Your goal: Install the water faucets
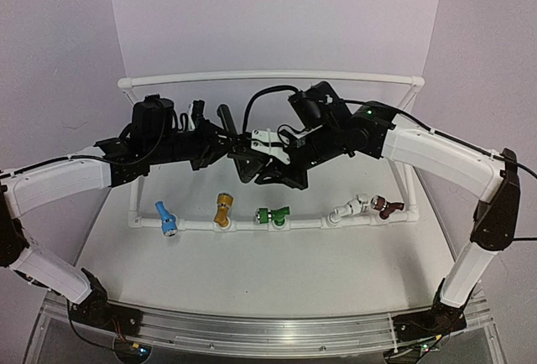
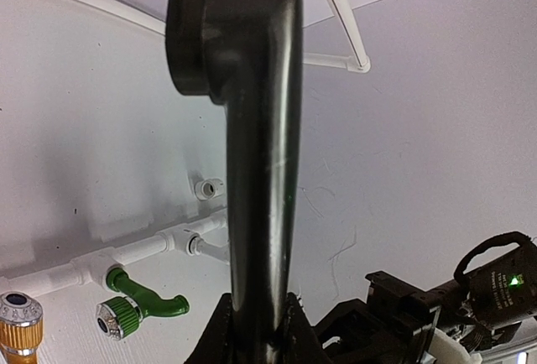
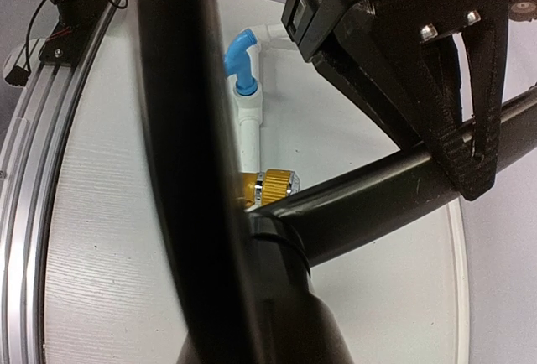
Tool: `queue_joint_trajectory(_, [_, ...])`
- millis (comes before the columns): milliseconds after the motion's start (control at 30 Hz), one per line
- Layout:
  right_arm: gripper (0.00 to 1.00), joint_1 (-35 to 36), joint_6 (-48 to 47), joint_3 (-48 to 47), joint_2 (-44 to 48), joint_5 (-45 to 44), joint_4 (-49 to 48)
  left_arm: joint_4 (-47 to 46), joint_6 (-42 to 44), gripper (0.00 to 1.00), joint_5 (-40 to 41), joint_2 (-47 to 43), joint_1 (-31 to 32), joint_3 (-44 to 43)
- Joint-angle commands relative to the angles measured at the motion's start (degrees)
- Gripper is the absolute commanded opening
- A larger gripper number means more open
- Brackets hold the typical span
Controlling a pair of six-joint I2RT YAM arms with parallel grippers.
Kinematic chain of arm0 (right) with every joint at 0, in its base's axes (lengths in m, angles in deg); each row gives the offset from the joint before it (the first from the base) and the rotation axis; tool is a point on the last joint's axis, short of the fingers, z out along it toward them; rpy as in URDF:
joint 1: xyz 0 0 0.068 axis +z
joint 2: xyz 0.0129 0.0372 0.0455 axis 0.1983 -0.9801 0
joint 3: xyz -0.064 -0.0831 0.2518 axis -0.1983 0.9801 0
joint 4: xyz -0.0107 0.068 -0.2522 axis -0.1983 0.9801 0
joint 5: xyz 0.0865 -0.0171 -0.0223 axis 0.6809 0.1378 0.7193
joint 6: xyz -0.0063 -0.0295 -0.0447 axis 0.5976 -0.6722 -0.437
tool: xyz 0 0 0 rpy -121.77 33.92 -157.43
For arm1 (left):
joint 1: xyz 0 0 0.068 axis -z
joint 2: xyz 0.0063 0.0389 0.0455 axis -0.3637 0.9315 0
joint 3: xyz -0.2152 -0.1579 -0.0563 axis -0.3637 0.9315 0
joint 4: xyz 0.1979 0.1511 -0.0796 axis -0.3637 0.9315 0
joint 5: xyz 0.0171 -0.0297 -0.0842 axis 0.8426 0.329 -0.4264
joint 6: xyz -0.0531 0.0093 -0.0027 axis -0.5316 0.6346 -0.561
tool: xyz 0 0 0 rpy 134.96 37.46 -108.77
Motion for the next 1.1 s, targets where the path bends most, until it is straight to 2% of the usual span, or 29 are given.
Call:
queue_joint_trajectory(0, [0.0,0.17,0.65,-2.92,2.6,2.19,-2.69,-1.8,2.04,0.2,-3.87,-0.55,0.37,-0.28])
queue_joint_trajectory(200, [0.0,0.17,0.27,-3.29,2.71,1.97,-2.61,1.31,5.41,0.57,-7.65,0.8,0.32,-1.43])
queue_joint_trajectory(300, [0.0,0.17,-0.06,-3.1,2.86,1.39,-2.62,3.28,6.68,0.61,-9.21,0.84,0.29,-1.3])
queue_joint_trajectory(467, [0.0,0.11,-0.7,-3.29,2.64,1.61,-2.61,-2.02,4.04,0.62,-13.84,1.3,0.3,0.93])
queue_joint_trajectory(600, [0.0,0.27,-1.36,-4.39,1.92,2.99,-1.94,-3.72,2.38,0.57,-17.29,3.49,0.29,0.29])
queue_joint_trajectory(767, [0.0,0.69,-3.58,-4.42,1.56,2.62,-0.51,-3.53,2.09,0.46,-20.96,5.24,0.29,-1.02])
queue_joint_trajectory(967, [0.0,1.01,-6.12,-3.53,1.56,3.13,1.56,-4.39,2.3,0.21,-23.17,5.71,0.29,-0.67])
queue_joint_trajectory(1067, [0.0,1.26,-7.67,-3.57,1.2,3.9,2.99,-4.59,2.68,0.02,-26.15,7.01,0.29,-1.37])
